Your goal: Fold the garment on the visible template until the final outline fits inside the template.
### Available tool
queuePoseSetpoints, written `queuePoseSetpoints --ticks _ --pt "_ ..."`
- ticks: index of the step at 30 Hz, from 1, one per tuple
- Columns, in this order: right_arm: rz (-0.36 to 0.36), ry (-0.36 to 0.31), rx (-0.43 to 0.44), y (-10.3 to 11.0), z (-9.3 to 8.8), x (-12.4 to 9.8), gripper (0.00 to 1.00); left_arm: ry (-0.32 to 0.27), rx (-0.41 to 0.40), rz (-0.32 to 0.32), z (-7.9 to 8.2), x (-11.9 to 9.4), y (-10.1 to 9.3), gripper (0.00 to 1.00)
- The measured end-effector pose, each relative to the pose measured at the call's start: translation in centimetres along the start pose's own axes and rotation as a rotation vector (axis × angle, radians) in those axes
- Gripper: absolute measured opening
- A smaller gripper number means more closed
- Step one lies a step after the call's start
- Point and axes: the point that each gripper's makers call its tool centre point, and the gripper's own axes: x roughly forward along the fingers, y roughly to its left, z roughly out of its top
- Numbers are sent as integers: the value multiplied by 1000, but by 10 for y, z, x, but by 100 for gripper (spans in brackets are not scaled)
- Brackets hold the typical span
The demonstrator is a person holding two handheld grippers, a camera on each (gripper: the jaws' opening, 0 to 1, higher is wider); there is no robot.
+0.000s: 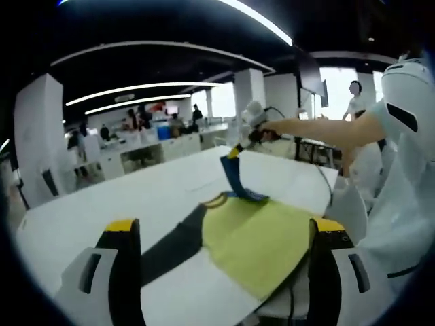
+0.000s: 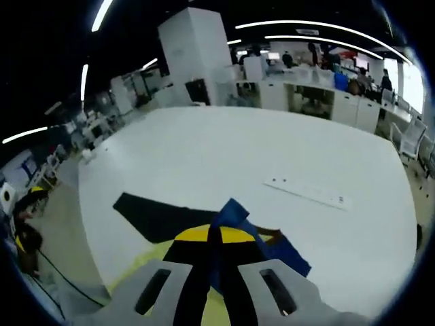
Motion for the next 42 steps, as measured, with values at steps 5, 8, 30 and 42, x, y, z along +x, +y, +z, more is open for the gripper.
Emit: queuePoseSetpoints --ticks 5,8,30,42 --pt "12 18 7 3 -9 11 3 11 -5 -3 -4 1 0 100" --pt "14 34 10 1 -16 20 3 15 -11 -7 -5 1 -1 100" --pt "74 123 45 19 -58 76 3 26 -34 -2 -12 2 -1 100" --pt "71 135 89 29 -79 97 3 25 -57 14 -16 2 2 100"
